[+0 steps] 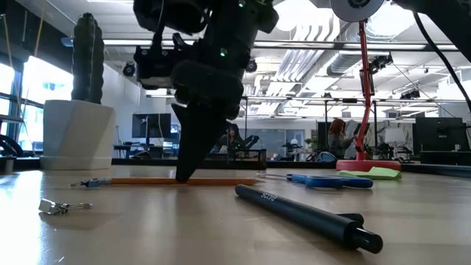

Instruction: Pick and place office supplies into organizer

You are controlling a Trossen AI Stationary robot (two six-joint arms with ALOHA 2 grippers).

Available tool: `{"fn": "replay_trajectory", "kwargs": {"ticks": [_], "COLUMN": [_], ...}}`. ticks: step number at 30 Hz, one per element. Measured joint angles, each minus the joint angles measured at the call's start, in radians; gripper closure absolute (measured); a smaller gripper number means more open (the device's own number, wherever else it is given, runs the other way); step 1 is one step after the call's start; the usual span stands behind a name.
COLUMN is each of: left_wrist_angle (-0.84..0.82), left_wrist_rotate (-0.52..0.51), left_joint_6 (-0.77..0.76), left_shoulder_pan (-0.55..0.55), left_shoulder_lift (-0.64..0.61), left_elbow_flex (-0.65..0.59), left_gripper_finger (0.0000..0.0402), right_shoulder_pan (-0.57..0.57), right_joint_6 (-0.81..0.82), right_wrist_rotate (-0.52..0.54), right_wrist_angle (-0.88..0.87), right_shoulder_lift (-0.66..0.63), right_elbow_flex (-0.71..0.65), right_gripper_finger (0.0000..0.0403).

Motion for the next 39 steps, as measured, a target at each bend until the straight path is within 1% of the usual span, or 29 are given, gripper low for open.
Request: {"fn": "replay_trajectory", "kwargs": {"ticks": [3, 7, 11, 13, 16, 17, 19, 23, 27, 32, 39], "left_wrist_angle": [-0.001, 0.0, -0.001, 0.0, 0.0, 0.0, 0.0, 0.0, -0.007, -0.009, -0.009], "left_wrist_rotate": [-0.001, -0.001, -0.001, -0.002, -0.013, -0.013, -0.013, -0.013, -0.013, -0.013, -0.013], "left_joint_6": [0.0, 0.0, 0.0, 0.0, 0.0, 0.0, 0.0, 0.0, 0.008, 0.013, 0.012], "left_shoulder_pan": [0.0, 0.0, 0.0, 0.0, 0.0, 0.0, 0.0, 0.0, 0.0, 0.0, 0.0], "left_shoulder_lift": [0.001, 0.0, 0.0, 0.0, 0.0, 0.0, 0.0, 0.0, 0.0, 0.0, 0.0], "left_elbow_flex": [0.0, 0.0, 0.0, 0.0, 0.0, 0.0, 0.0, 0.0, 0.0, 0.0, 0.0], "left_gripper_finger": [0.0399, 0.0399, 0.0399, 0.0399, 0.0399, 0.0399, 0.0399, 0.0399, 0.0399, 0.0399, 0.0399], "right_shoulder_pan": [-0.007, -0.014, -0.014, -0.013, -0.023, -0.034, -0.065, -0.12, -0.141, -0.152, -0.142], "right_joint_6": [0.0, 0.0, -0.036, -0.087, -0.182, -0.207, -0.235, -0.275, -0.298, -0.295, -0.263], "right_wrist_rotate": [-0.004, -0.007, 0.004, 0.06, 0.131, 0.129, 0.085, 0.064, -0.007, -0.061, -0.051], "right_wrist_angle": [0.01, 0.009, 0.007, -0.008, 0.05, 0.08, 0.123, 0.13, 0.142, 0.177, 0.164], "right_shoulder_lift": [-0.002, -0.005, -0.012, -0.014, -0.022, -0.025, -0.021, -0.003, 0.006, 0.01, 0.021], "right_elbow_flex": [-0.019, -0.032, -0.03, -0.012, 0.037, 0.044, 0.045, 0.04, 0.042, 0.006, -0.016], "right_gripper_finger": [0.0333, 0.0352, 0.037, 0.0374, 0.037, 0.0367, 0.0356, 0.033, 0.0313, 0.0309, 0.0309]}}
